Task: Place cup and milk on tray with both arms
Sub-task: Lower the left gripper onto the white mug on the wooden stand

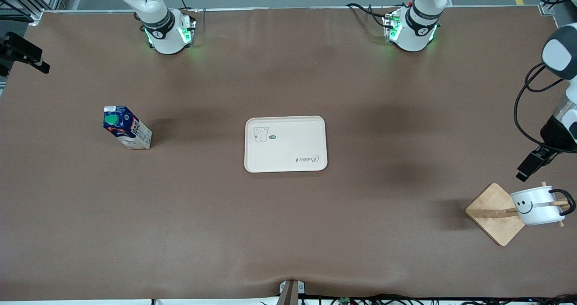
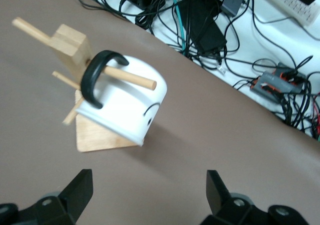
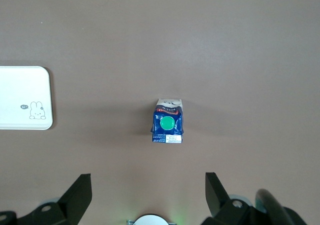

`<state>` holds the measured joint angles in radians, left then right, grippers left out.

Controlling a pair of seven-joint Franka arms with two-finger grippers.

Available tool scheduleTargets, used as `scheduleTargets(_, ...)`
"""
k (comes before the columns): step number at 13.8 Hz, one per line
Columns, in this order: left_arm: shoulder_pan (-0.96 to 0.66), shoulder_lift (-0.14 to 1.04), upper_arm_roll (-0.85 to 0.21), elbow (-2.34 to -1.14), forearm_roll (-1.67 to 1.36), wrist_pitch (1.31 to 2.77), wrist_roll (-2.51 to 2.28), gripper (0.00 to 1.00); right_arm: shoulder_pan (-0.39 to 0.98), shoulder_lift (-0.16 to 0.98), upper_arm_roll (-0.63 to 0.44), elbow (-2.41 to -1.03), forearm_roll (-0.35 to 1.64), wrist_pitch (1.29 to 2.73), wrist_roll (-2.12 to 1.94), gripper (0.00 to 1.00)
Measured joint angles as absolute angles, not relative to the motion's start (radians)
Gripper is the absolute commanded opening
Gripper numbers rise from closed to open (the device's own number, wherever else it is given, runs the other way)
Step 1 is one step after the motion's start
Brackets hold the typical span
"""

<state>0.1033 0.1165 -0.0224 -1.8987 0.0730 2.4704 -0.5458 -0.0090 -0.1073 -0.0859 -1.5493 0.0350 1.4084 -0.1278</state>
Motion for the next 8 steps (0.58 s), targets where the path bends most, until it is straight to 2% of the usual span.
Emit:
scheduleTargets(4, 0.106, 0.19, -0.021, -1.96, 0.073, 2.694, -0.577, 1.0, -0.009, -0.107, -0.086, -1.549, 0.035, 1.409, -0.128, 1.0)
scheduleTargets(8, 0.118, 0.239, -0.019, -1.994, 0.073, 2.819, -0.59, 1.0, -0.009, -0.107, -0.086, -1.549, 0.035, 1.41, -0.128, 1.0)
